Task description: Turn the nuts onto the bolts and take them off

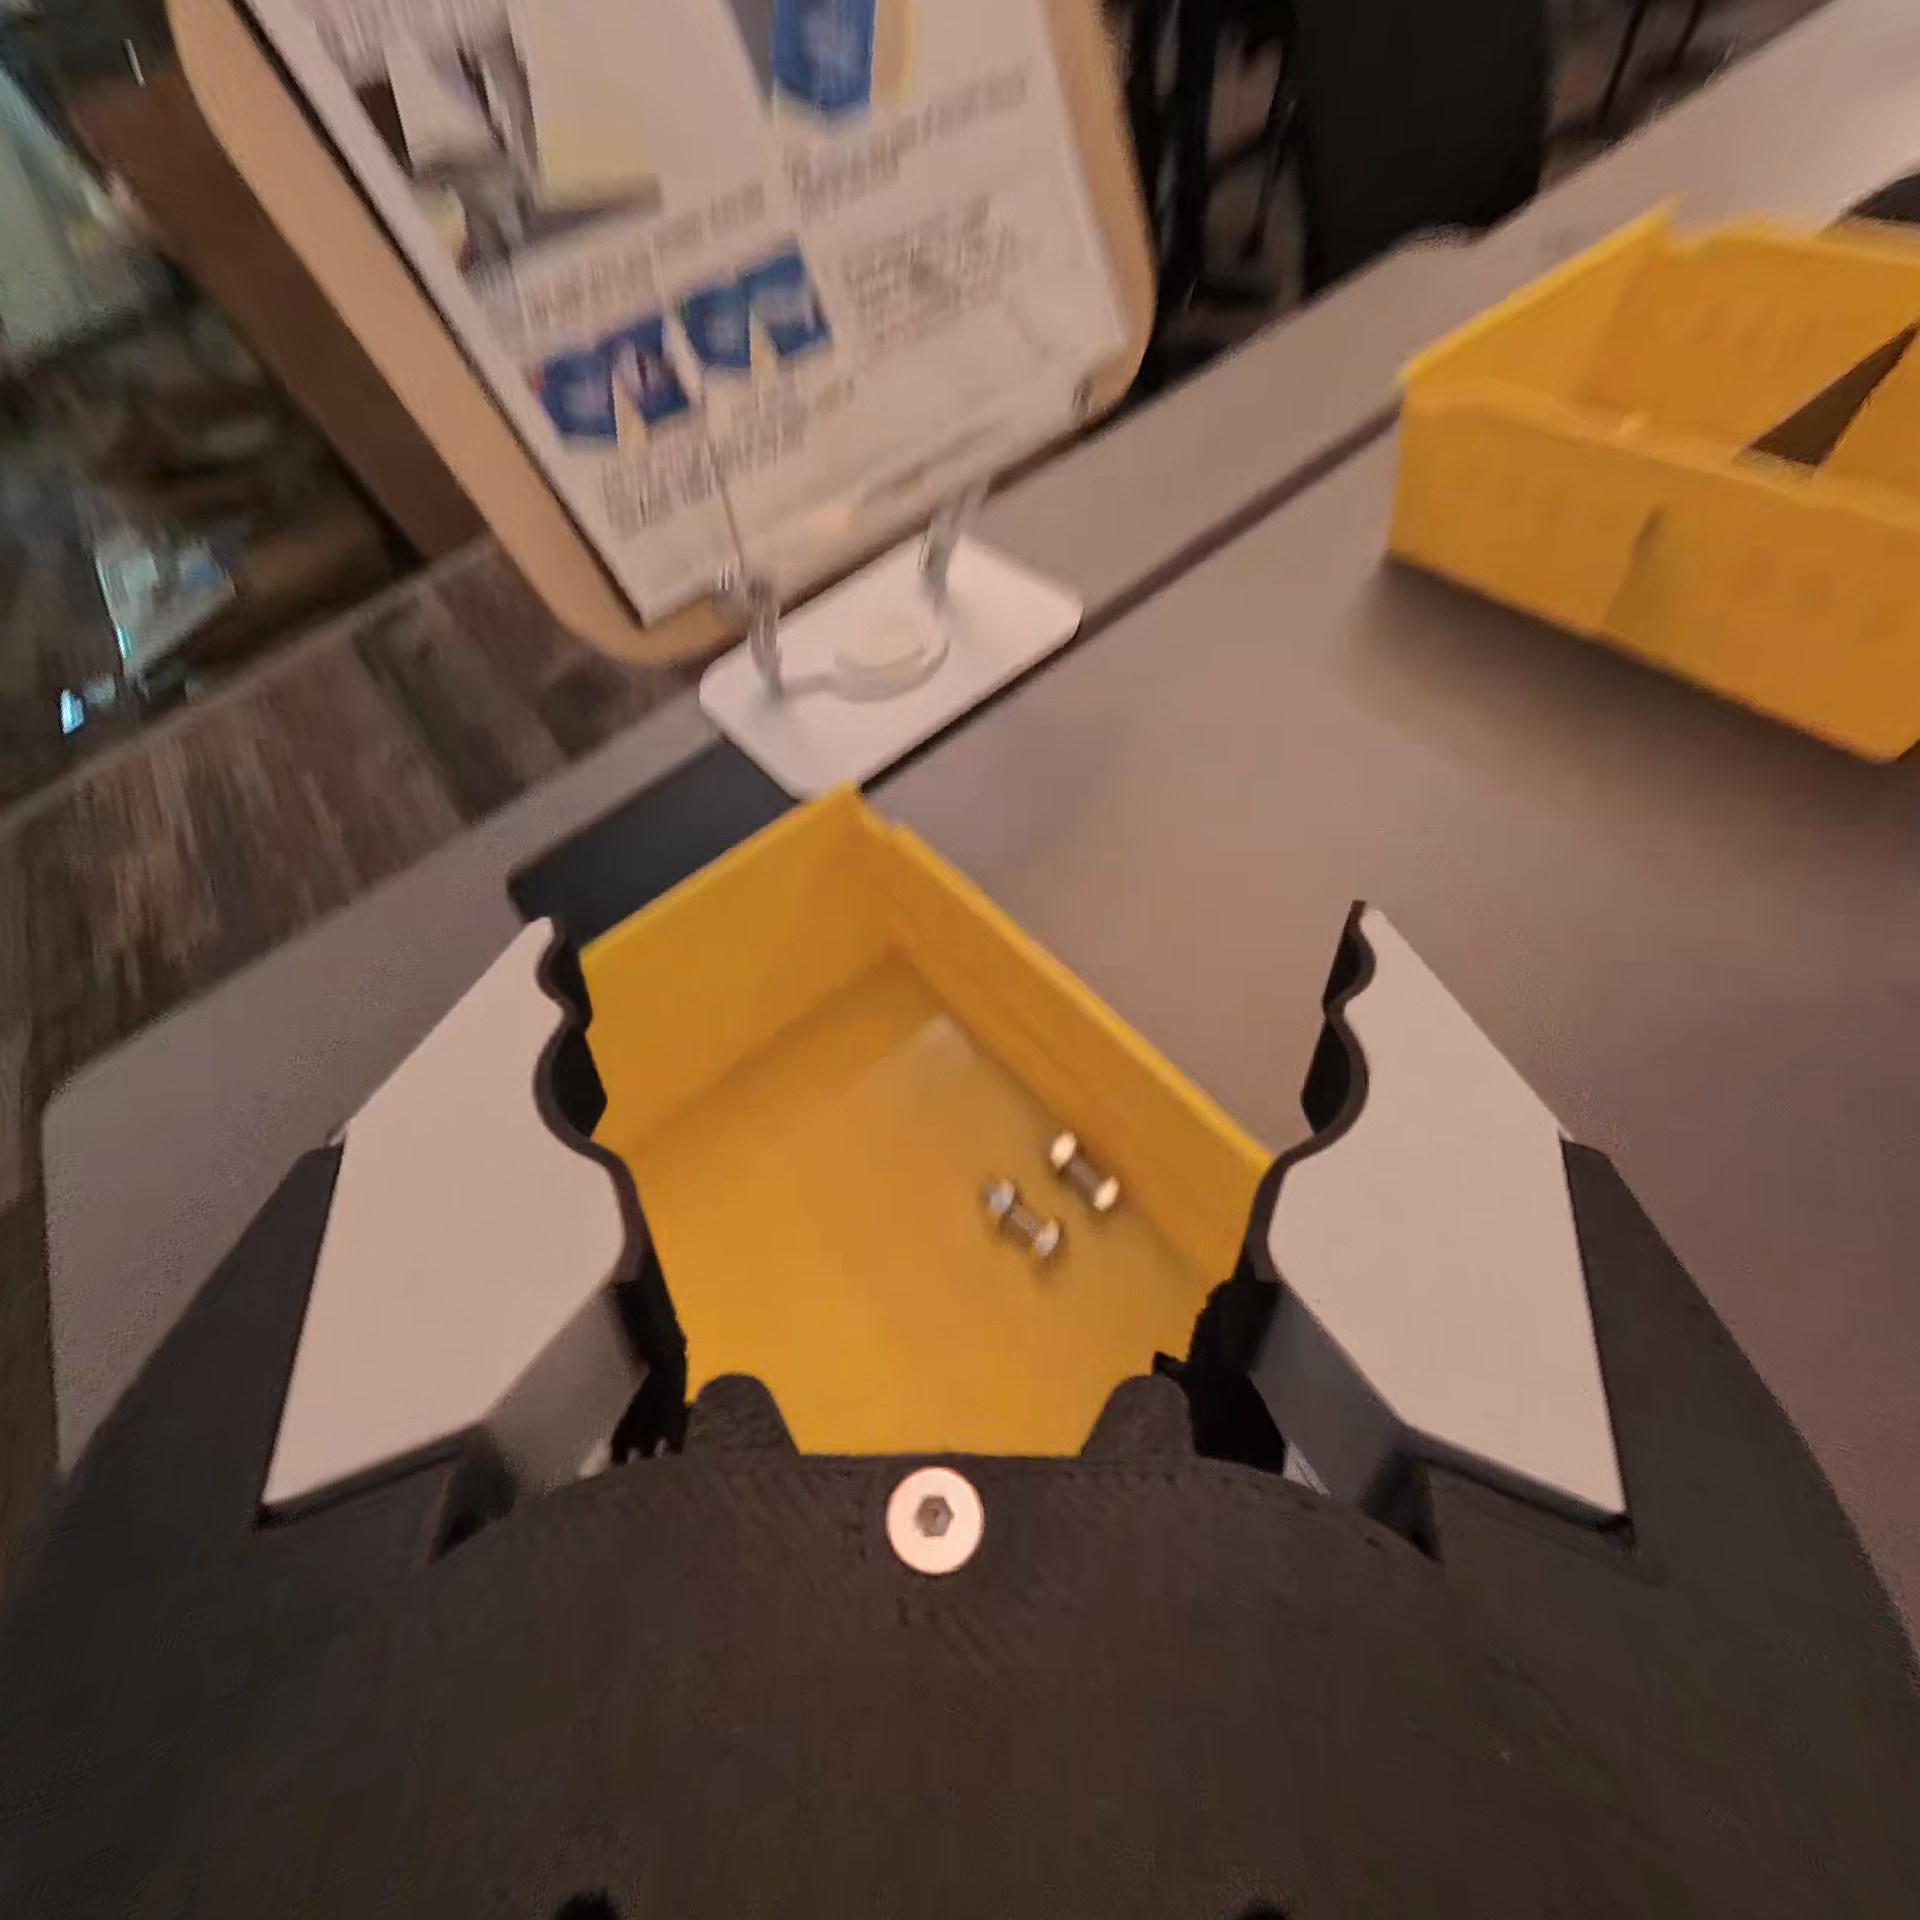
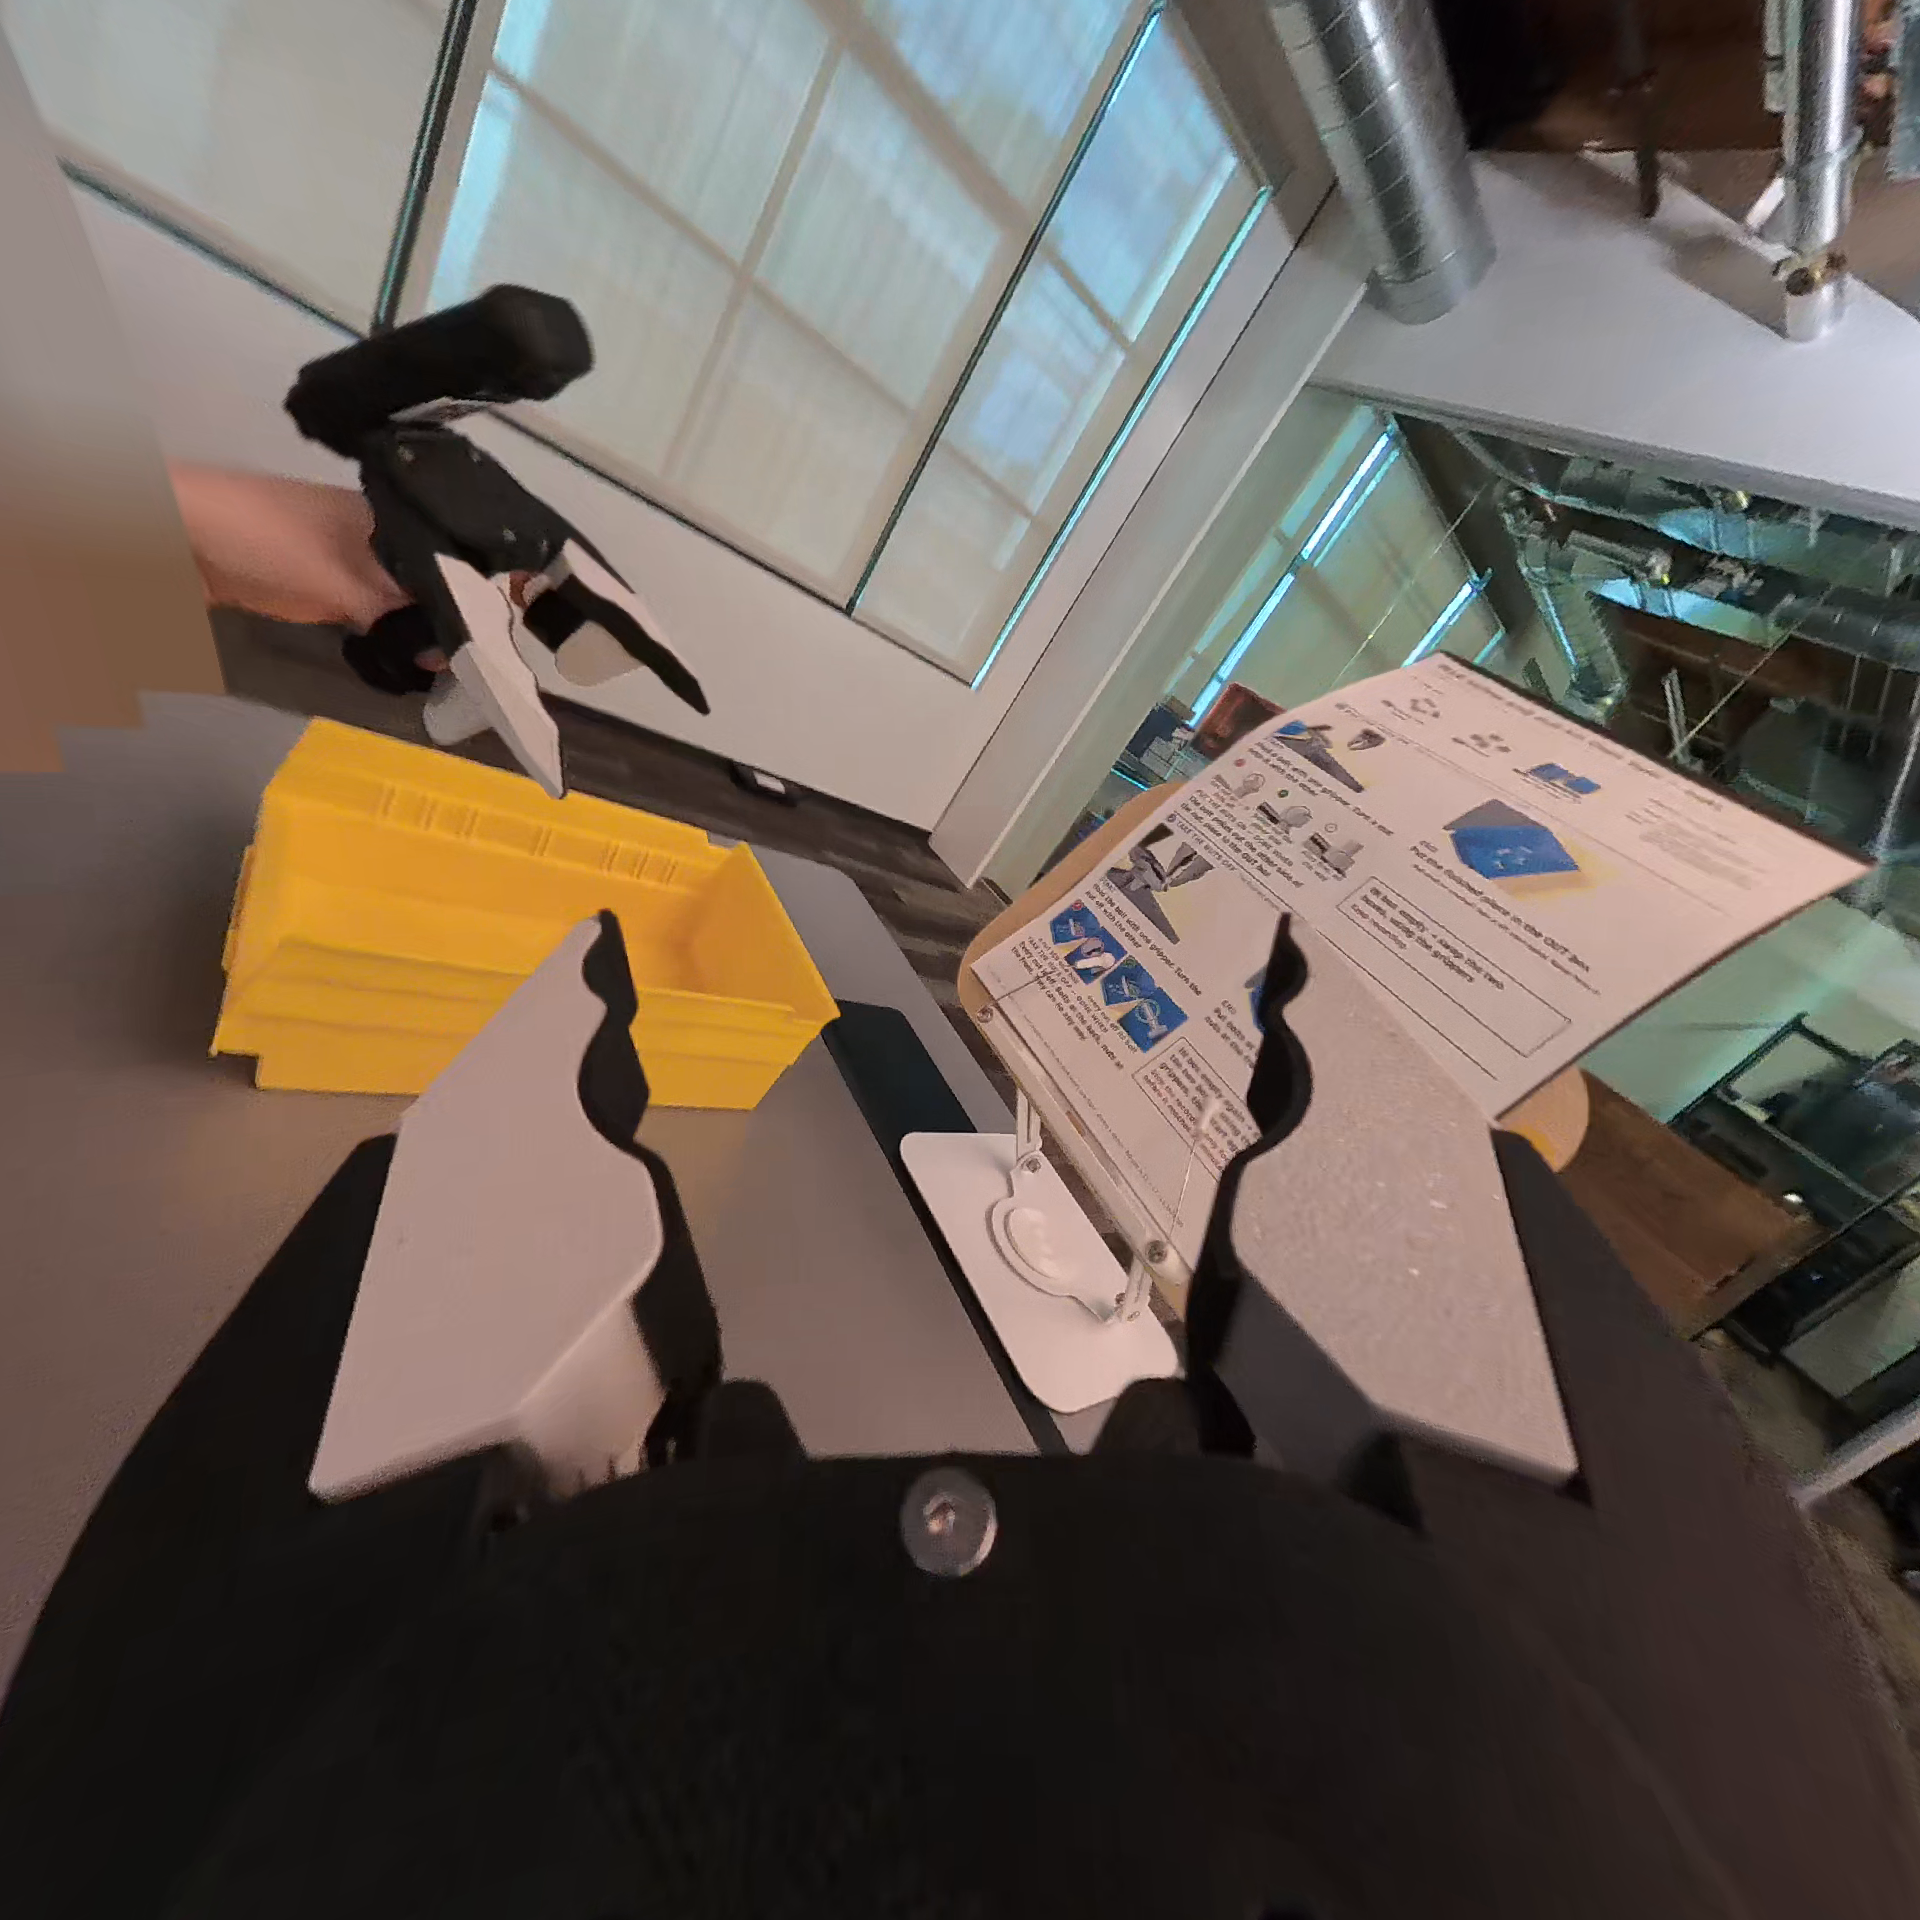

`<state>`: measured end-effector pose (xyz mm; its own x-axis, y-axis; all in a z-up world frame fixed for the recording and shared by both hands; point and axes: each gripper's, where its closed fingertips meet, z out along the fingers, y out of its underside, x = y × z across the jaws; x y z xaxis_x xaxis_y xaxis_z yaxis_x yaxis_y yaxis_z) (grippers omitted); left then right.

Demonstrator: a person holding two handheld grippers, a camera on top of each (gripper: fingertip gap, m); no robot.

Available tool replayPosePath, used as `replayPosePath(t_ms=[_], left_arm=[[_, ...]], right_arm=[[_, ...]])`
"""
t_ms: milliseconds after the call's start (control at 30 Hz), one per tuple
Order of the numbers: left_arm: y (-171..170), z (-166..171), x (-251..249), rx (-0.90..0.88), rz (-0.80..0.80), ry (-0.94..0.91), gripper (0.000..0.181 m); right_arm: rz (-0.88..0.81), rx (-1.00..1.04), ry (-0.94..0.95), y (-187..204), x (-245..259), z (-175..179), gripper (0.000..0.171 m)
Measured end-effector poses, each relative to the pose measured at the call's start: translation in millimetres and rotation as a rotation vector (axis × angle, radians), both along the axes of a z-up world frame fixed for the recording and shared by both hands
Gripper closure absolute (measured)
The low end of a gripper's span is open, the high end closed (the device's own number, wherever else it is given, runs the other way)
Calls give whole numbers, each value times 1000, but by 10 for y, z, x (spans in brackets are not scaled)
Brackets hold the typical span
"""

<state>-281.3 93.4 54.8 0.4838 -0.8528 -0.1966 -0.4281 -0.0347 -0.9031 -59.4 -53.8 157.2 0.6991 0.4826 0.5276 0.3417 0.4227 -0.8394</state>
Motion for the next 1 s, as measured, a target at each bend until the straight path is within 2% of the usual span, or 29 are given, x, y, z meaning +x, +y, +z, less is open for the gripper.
replayPosePath(t_ms=[133, 167, 233, 300, 400, 467, 533, 833, 1000], left_arm=[[191, -622, -305, -229, 176, 247, 68], [192, -776, -340, -298, 196, 294, 71], [179, -1039, -350, -429, 219, 354, 83], [105, -1260, -264, -601, 205, 354, 108], [37, -1492, -114, -853, 193, 296, 133], [25, -1652, -126, -948, 218, 315, 140], [63, -1775, -185, -964, 259, 359, 146], [67, -1958, -241, -973, 359, 463, 151], [28, -2068, -291, -992, 400, 537, 161]], right_arm=[[-23, -6, -85, 16, -182, -98, 75], [-22, -24, -100, 5, -207, -126, 88], [-13, -18, -105, -37, -236, -114, 102], [-7, -16, -118, -72, -236, -117, 120], [-42, -42, -138, -62, -167, -151, 143], [-55, -68, -154, -55, -125, -190, 157], [-67, -123, -154, -35, -76, -247, 171], [-99, -261, -125, 56, 48, -398, 170], [-116, -317, -164, 84, 63, -520, 169]])
